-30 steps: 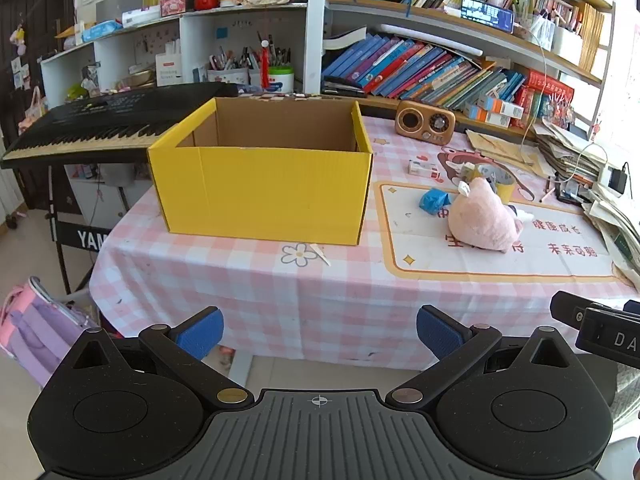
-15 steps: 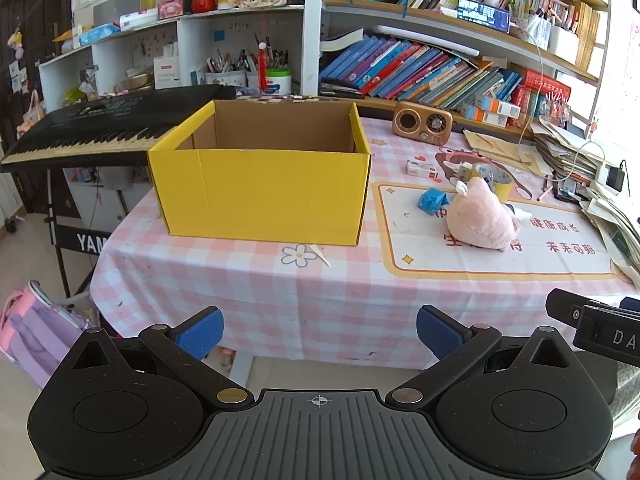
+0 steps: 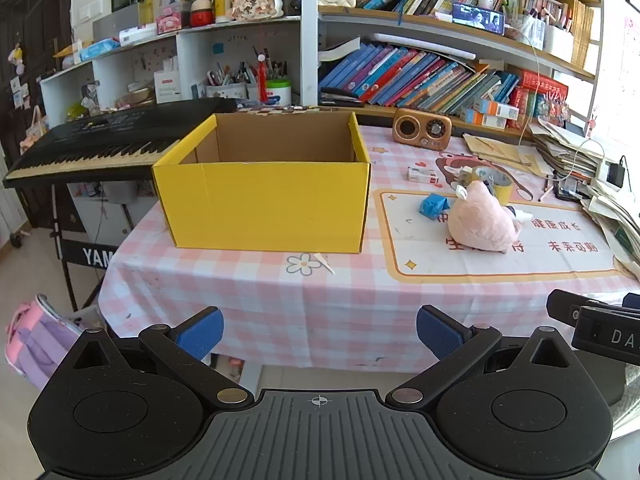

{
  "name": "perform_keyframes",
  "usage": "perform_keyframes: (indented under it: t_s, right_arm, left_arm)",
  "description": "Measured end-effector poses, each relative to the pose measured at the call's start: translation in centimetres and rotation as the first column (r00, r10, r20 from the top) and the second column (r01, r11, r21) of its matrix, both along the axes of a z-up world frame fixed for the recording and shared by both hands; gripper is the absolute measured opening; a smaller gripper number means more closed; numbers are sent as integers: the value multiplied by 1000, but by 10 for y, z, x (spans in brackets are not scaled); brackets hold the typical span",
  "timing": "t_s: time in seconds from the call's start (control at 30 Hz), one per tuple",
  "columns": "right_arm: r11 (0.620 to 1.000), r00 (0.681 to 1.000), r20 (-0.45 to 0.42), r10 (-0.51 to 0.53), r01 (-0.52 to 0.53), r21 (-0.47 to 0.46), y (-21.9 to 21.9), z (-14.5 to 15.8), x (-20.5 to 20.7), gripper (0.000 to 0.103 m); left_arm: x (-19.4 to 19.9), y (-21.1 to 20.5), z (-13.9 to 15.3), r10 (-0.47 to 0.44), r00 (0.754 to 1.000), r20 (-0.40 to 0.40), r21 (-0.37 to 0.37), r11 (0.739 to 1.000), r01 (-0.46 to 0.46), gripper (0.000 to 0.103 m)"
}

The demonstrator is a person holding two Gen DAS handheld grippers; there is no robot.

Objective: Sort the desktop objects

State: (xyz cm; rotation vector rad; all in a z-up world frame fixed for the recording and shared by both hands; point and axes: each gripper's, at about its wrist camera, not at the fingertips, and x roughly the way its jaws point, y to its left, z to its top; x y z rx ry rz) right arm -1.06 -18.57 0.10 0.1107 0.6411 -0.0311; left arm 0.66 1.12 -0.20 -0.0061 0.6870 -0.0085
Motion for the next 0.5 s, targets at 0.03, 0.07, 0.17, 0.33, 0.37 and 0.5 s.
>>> perform_keyframes:
  t_s: [0.03,0.07,0.17,0.33,0.37,0.5]
  right_arm:
    - [1000,1000,2,0,0,-2,0,-1,0,103]
    - [1000,1000,3,0,0,-2,0,-1,0,103]
    - [1000,1000,4,1,-1,-1,-1,0,-1,103]
    - [1000,1000,0,-5,5,-4,-3,1,-1,103]
    - [1000,1000,0,-5,5,-6,-2,1,-1,103]
    - [1000,1000,-7,-3,3,3,-6,2,-1,103]
  left_arm:
    - [-1,0,0,0,1000,0,0,1000,0,103]
    - [-1,0,0,0,1000,0,1,1000,0,103]
    - [-1,0,0,1,1000,0,0,1000,-1,103]
    - [-1,-1,-1,1,1000,-1,1,1000,-1,103]
    - [-1,-2,-1,0,1000,-2,1,1000,0,103]
    - [0,-4,-1,-5,1000,-13,1,1000,5,103]
